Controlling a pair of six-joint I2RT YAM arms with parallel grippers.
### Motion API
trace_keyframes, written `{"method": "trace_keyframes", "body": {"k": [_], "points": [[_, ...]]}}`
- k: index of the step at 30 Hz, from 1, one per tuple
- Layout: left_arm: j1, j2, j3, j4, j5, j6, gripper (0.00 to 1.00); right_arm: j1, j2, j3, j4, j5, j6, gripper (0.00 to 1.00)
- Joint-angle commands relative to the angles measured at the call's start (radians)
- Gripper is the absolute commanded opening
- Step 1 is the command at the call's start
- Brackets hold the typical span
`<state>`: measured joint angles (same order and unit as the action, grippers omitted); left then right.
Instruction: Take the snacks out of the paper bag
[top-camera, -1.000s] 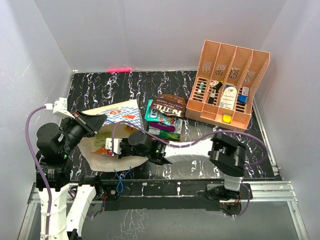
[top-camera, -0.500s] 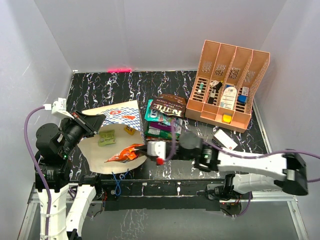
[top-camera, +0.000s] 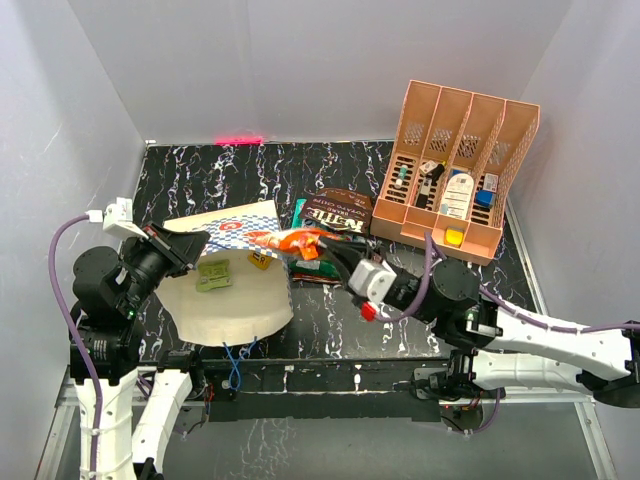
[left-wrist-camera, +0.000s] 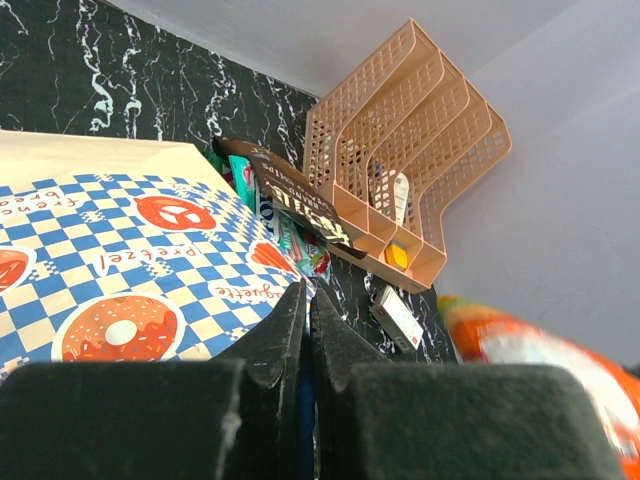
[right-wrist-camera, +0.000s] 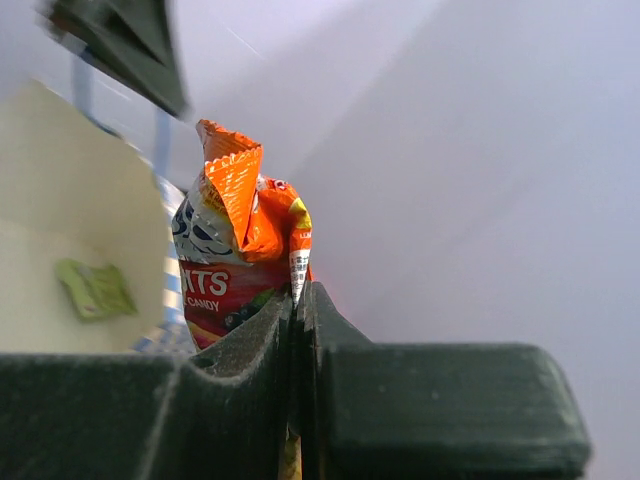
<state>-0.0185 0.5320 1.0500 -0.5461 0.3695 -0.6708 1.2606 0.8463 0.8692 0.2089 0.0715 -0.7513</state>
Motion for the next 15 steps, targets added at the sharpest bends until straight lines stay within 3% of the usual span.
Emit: {"method": "trace_keyframes", "body": {"k": [1,8,15], "points": [[-0.005,-0.003,0.042,-0.032,-0.02,0.021,0.0,-0.036,0.019,-0.009,0.144,0.409,-0.043,0.07],[-0.005,0.002,0.045,-0.027,-0.011,0.016,0.0,-0.246,0.061,-0.05,0.024,0.422,0.176,0.07],[-0.005,0.0,0.051,-0.034,-0.012,0.018,0.0,-0.426,0.025,-0.212,-0.044,0.467,0.327,0.07]]}}
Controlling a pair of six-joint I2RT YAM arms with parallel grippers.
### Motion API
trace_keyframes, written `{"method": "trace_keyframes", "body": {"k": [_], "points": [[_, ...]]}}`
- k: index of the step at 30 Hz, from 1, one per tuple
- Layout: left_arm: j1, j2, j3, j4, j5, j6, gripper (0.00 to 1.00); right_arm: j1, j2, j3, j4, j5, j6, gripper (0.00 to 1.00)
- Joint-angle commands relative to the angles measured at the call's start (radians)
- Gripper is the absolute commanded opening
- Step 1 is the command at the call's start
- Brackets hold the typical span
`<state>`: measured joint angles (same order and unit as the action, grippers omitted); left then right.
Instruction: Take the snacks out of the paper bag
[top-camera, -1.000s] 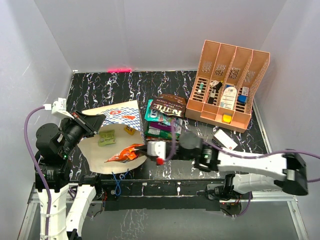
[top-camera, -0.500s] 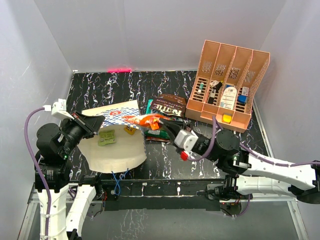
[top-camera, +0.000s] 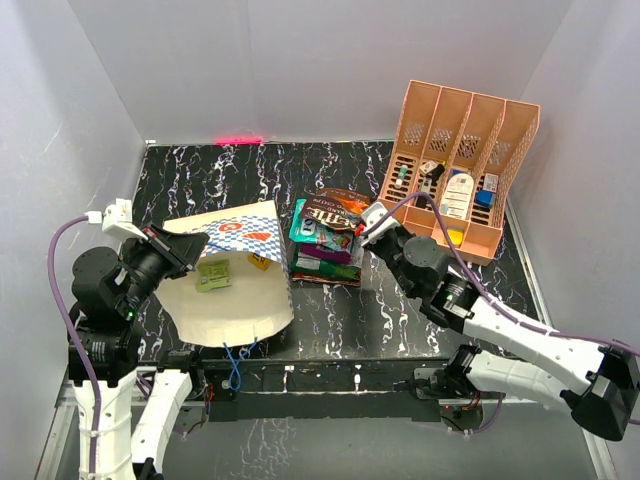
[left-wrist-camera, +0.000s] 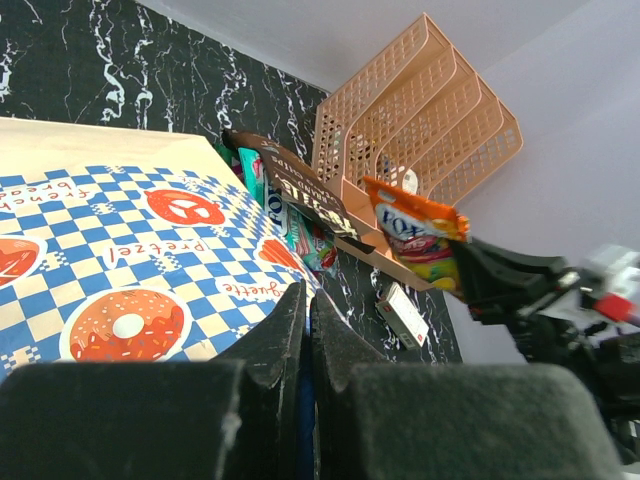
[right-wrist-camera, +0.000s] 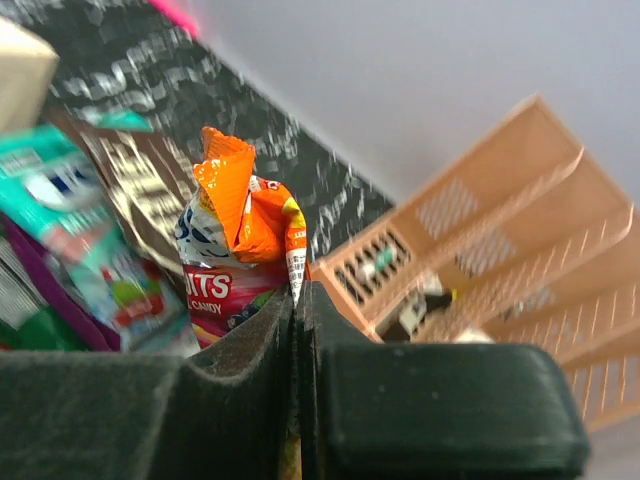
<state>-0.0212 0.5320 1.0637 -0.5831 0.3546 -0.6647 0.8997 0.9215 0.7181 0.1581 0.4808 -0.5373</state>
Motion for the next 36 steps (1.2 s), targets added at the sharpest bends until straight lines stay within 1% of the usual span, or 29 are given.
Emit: {"method": "trace_keyframes", "body": {"k": [1,6,9,11,13,15,18,20,22,24,25,26,27,28,29,30,33,36], "points": [[-0.002,0.002,0.039,0.002,0.004,0.012,0.0,-0.081,-0.067,-0.086,0.0,0.067,0.122,0.07],[-0.002,0.007,0.033,0.017,0.011,0.006,0.0,-0.143,-0.149,-0.175,-0.053,0.145,0.146,0.07],[-0.003,0.013,0.029,0.035,0.019,0.001,0.0,-0.163,-0.157,-0.194,-0.084,0.156,0.207,0.07],[-0.002,0.014,0.025,0.046,0.025,-0.005,0.0,-0.168,-0.121,-0.196,-0.125,0.131,0.275,0.07],[-0.002,0.014,0.024,0.045,0.029,-0.006,0.0,-0.174,-0.081,-0.218,-0.139,0.122,0.304,0.07],[-0.003,0.014,0.03,0.034,0.028,-0.004,0.0,-0.182,-0.051,-0.243,-0.115,0.104,0.293,0.07],[-0.009,0.011,0.037,0.021,0.016,0.004,0.0,-0.185,0.005,-0.229,-0.087,0.062,0.28,0.07],[-0.011,0.011,0.038,0.022,0.012,0.005,0.0,-0.187,0.068,-0.223,-0.07,0.071,0.274,0.07],[-0.012,0.012,0.042,0.023,0.015,0.005,0.0,-0.193,0.137,-0.211,-0.084,0.094,0.293,0.07],[-0.012,0.012,0.05,0.017,0.014,0.005,0.0,-0.199,0.183,-0.194,-0.109,0.055,0.309,0.09],[-0.013,0.01,0.051,0.015,0.011,0.005,0.0,-0.199,0.197,-0.18,-0.128,0.005,0.312,0.15],[-0.016,0.008,0.051,0.013,0.007,0.006,0.0,-0.199,0.202,-0.168,-0.147,-0.045,0.31,0.23],[-0.016,0.008,0.051,0.012,0.005,0.007,0.0,-0.199,0.196,-0.16,-0.156,-0.089,0.313,0.31],[-0.018,0.008,0.052,0.01,0.004,0.007,0.0,-0.199,0.182,-0.156,-0.162,-0.119,0.324,0.42],[-0.018,0.008,0.051,0.008,0.002,0.008,0.0,-0.199,0.162,-0.155,-0.168,-0.145,0.339,0.5],[-0.018,0.008,0.051,0.007,0.003,0.008,0.0,-0.199,0.134,-0.154,-0.175,-0.168,0.351,0.56],[-0.019,0.007,0.05,0.008,0.001,0.01,0.0,-0.199,0.004,-0.151,-0.197,-0.248,0.361,0.65],[-0.019,0.006,0.044,0.018,0.003,0.005,0.0,-0.199,-0.155,-0.164,-0.185,-0.308,0.345,0.72]]}}
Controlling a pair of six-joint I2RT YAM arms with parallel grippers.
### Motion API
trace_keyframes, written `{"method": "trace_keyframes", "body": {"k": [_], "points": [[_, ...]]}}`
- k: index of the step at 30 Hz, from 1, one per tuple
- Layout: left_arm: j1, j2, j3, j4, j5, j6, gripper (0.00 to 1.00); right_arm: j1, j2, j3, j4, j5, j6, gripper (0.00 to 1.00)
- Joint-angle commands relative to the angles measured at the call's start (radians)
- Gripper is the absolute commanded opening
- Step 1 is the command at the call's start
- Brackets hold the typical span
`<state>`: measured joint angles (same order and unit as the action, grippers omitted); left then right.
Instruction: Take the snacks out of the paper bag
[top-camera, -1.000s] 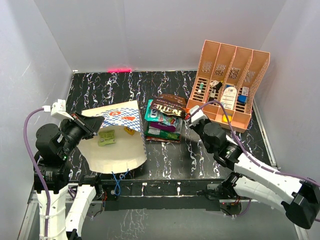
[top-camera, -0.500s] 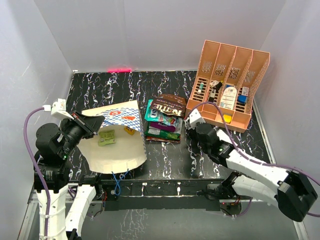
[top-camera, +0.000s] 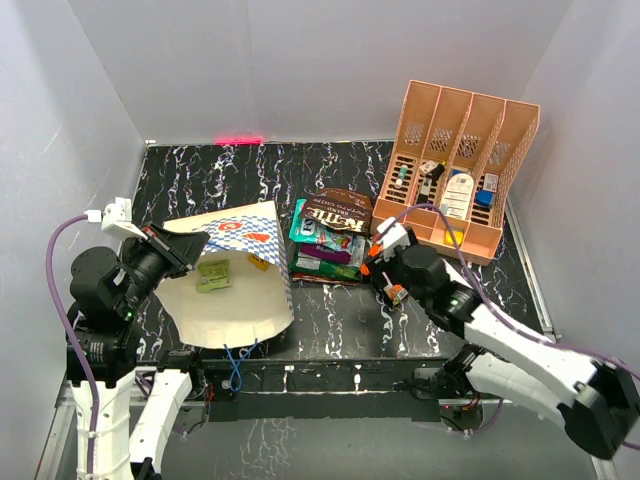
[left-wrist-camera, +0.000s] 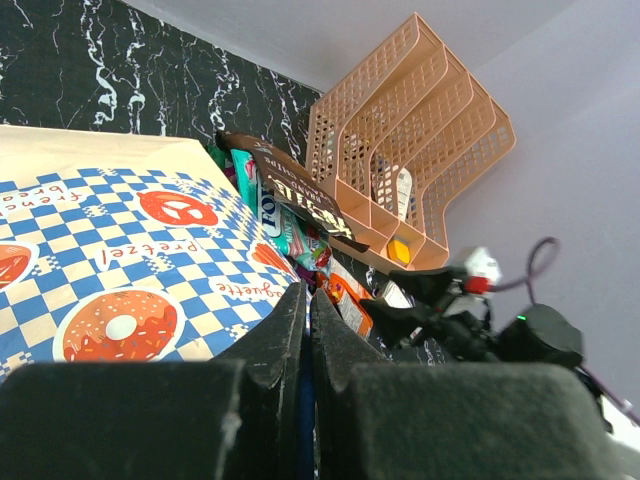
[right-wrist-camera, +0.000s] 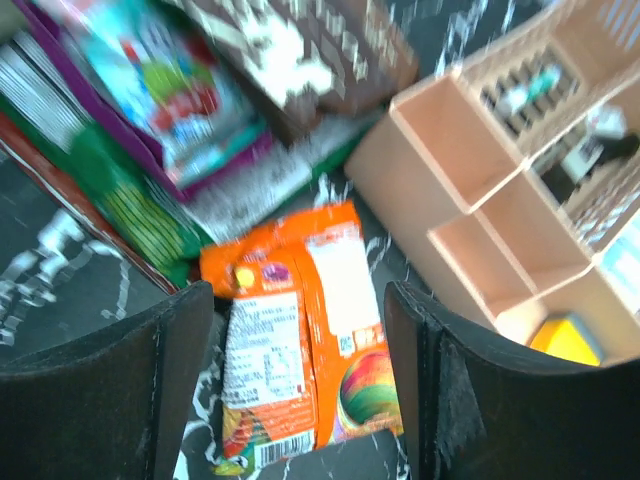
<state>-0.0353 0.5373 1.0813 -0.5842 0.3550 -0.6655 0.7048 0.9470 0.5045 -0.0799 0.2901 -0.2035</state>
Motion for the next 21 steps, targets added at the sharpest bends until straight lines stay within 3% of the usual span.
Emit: {"method": "trace_keyframes", "body": {"k": [1,4,6,9,11,14,18,21], "points": [[-0.005,0.002,0.024,0.024,0.006,0.004,0.0,-0.004,-0.221,0.039,0.073,-0.158,-0.012,0.73],[-0.005,0.005,0.02,0.038,0.017,-0.006,0.0,-0.004,-0.313,-0.004,0.17,-0.352,-0.095,0.76],[-0.005,0.008,0.022,0.036,0.021,-0.008,0.0,-0.004,-0.324,-0.01,0.223,-0.571,-0.162,0.76],[-0.005,0.011,0.023,0.03,0.02,-0.008,0.0,0.002,-0.258,0.024,0.301,-0.919,-0.205,0.76],[-0.005,0.013,0.025,0.025,0.02,-0.01,0.0,0.037,-0.189,0.052,0.39,-1.062,-0.196,0.76],[-0.005,0.022,0.025,0.018,0.025,-0.012,0.0,0.226,-0.066,0.097,0.48,-1.024,-0.235,0.79],[-0.005,0.03,0.017,0.011,0.034,-0.021,0.0,0.569,0.175,0.229,0.439,-0.673,-0.452,0.82],[-0.005,0.041,0.022,0.002,0.045,-0.021,0.0,0.694,0.348,0.314,0.507,-0.556,-0.509,0.82]]}}
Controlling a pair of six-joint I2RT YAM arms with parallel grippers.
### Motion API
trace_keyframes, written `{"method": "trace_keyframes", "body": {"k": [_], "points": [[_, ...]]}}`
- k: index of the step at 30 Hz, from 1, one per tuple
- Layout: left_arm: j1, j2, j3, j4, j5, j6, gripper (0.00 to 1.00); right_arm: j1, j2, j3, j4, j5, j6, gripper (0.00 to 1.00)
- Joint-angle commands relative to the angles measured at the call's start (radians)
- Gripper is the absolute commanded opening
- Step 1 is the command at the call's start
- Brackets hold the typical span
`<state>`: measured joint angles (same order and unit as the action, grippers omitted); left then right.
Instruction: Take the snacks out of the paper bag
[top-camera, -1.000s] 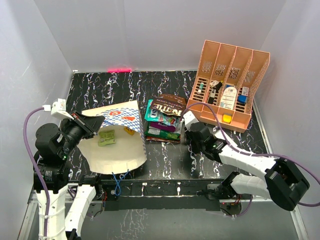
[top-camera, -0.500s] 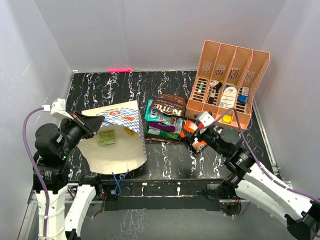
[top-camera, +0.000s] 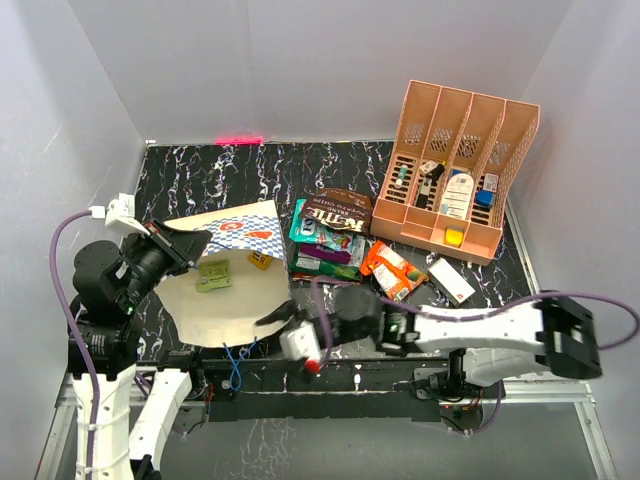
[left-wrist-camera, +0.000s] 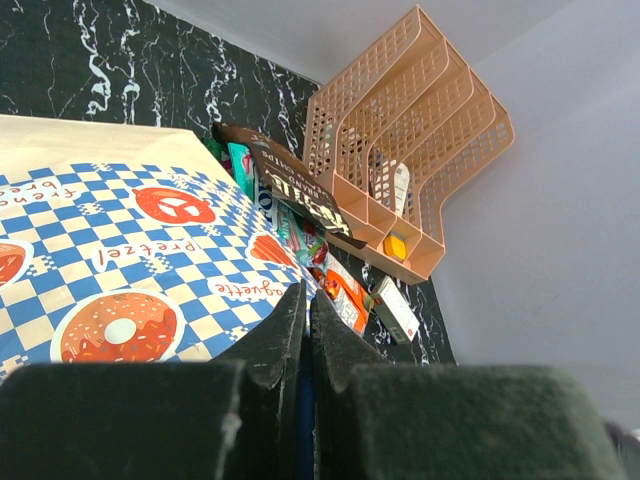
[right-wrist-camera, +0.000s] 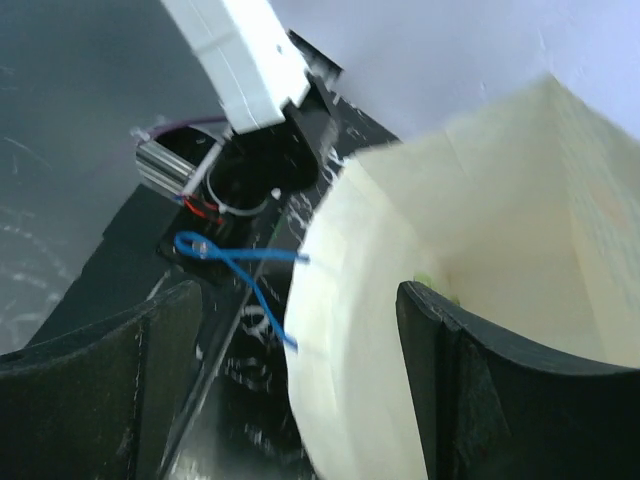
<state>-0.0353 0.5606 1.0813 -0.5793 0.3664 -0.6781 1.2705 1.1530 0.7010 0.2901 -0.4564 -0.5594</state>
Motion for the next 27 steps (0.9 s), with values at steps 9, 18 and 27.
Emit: {"method": "trace_keyframes", "body": {"k": [9,18,27], "points": [[-0.005,0.008,0.031,-0.007,0.04,-0.027,0.0,0.154,0.519,0.369,0.21,0.503,-0.264,0.82],[-0.005,0.017,0.067,-0.016,0.045,-0.029,0.0,0.082,0.845,0.643,0.091,0.646,-0.265,0.75],[-0.005,0.021,0.063,0.006,0.058,-0.047,0.0,0.006,1.009,0.777,0.025,0.655,-0.229,0.67]]}}
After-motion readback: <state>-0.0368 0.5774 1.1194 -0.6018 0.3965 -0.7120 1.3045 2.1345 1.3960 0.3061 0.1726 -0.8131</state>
